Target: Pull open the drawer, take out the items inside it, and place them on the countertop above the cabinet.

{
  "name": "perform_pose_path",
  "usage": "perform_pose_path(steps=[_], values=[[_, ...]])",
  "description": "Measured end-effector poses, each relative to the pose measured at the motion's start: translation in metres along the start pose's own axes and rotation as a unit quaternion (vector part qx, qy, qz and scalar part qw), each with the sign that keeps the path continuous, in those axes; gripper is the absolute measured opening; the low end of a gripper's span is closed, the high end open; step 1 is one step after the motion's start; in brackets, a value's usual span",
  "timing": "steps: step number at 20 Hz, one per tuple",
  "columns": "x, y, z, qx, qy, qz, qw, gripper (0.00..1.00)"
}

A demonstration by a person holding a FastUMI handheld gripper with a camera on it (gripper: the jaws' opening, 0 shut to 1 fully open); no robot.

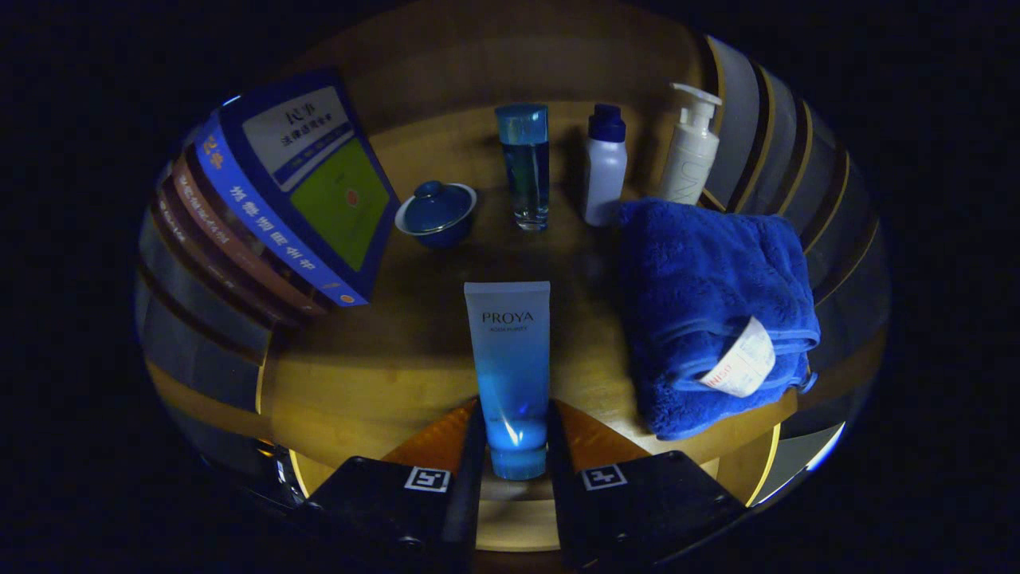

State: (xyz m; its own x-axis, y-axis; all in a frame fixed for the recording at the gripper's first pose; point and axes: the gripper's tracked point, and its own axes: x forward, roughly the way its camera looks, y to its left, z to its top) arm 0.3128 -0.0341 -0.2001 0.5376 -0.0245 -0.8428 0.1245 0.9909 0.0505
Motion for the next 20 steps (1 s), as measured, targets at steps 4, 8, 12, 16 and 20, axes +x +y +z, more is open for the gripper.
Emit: perform_pose_path(steps=[4,8,12,16,20], values=[[0.005,0.003,0.005,0.002,-0.006,0.003,1.0,0.44],[0.004,0.001,0.009,0.0,-0.019,0.001,1.0,0.83],[-0.012,-0.001,0.001,-0.016,-0.042,-0.004,0.999,0.99],[-0.053,0.002,0.002,-0.029,-0.109,-0.002,0.994,0.99],[-0.111,0.005,-0.007,-0.036,-0.186,0.009,0.982,0.99]])
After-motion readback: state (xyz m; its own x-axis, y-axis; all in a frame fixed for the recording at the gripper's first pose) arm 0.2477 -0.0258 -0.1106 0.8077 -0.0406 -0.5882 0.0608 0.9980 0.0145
